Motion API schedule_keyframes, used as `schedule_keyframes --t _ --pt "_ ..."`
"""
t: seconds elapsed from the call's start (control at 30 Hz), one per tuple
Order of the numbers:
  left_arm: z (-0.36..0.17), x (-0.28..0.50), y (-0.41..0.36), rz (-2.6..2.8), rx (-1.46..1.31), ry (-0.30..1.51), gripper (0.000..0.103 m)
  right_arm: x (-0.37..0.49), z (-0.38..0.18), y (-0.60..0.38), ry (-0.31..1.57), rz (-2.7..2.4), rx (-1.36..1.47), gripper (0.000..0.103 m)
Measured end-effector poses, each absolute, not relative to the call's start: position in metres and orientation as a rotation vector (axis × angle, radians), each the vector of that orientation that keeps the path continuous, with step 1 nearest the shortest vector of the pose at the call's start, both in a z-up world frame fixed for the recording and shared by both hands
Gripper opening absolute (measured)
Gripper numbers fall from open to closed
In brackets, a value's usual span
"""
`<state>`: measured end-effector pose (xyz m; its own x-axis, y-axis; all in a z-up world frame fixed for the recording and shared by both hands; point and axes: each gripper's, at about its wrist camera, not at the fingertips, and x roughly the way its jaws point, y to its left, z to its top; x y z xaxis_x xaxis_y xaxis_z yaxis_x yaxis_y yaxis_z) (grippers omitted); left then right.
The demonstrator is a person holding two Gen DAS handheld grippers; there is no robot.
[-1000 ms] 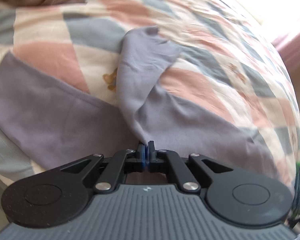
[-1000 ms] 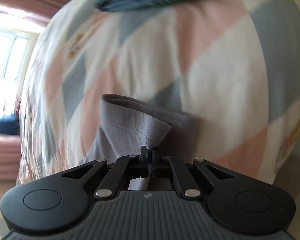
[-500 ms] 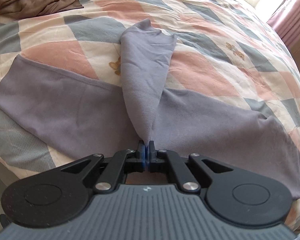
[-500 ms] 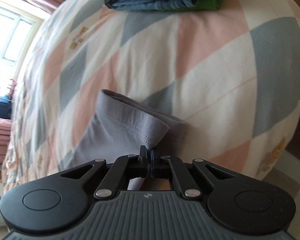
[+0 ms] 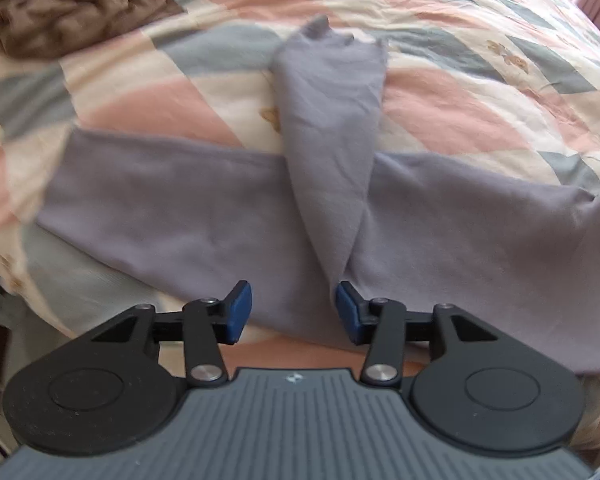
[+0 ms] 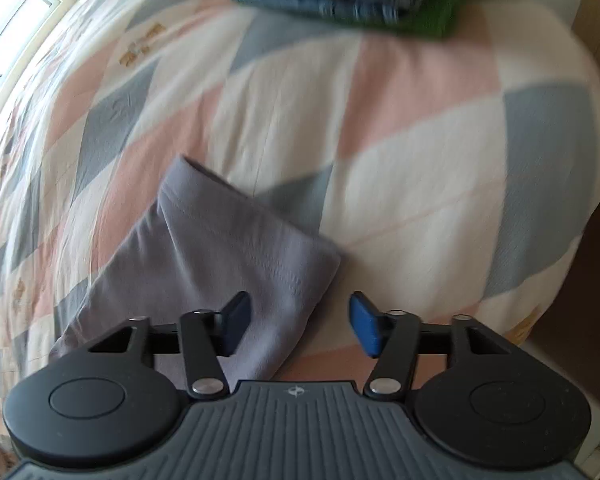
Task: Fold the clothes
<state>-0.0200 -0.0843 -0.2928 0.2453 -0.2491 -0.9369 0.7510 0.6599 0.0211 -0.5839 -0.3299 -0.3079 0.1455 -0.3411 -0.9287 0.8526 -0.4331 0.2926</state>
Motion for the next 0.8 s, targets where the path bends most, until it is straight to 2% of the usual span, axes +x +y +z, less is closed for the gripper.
schedule_keyframes --t 0.13,0.23,0.5,0.6,0.7,0.73,0.8 --pt "-0.258 -0.019 -0.110 -0.793 0.648 0.978 0.043 -0.582 -0.283 -0.332 0.508 -1.559 1.338 0.061" --pt "-0.252 -0.020 -0.157 -0.869 0.710 0.873 0.043 -0.566 -0.273 -0.336 0.480 -1.528 1.318 0.061" --pt "-0.302 -0.003 -0.306 -0.931 0.881 0.768 0.043 -0.459 -0.276 -0.358 0.584 -1.290 1.289 0.061" --pt "-0.327 0.014 -0.336 -0.889 0.919 0.789 0.043 -0.421 -0.278 -0.362 0.606 -1.217 1.300 0.063" --pt "-0.349 0.035 -0.348 -0.876 0.899 0.878 0.042 -0.391 -0.278 -0.358 0.621 -1.166 1.310 0.070" --pt "-0.356 0.042 -0.348 -0.881 0.885 0.911 0.038 -0.384 -0.279 -0.355 0.637 -1.153 1.316 0.070" --pt "-0.361 0.055 -0.341 -0.886 0.829 0.969 0.003 -0.372 -0.283 -0.350 0.667 -1.135 1.330 0.070"
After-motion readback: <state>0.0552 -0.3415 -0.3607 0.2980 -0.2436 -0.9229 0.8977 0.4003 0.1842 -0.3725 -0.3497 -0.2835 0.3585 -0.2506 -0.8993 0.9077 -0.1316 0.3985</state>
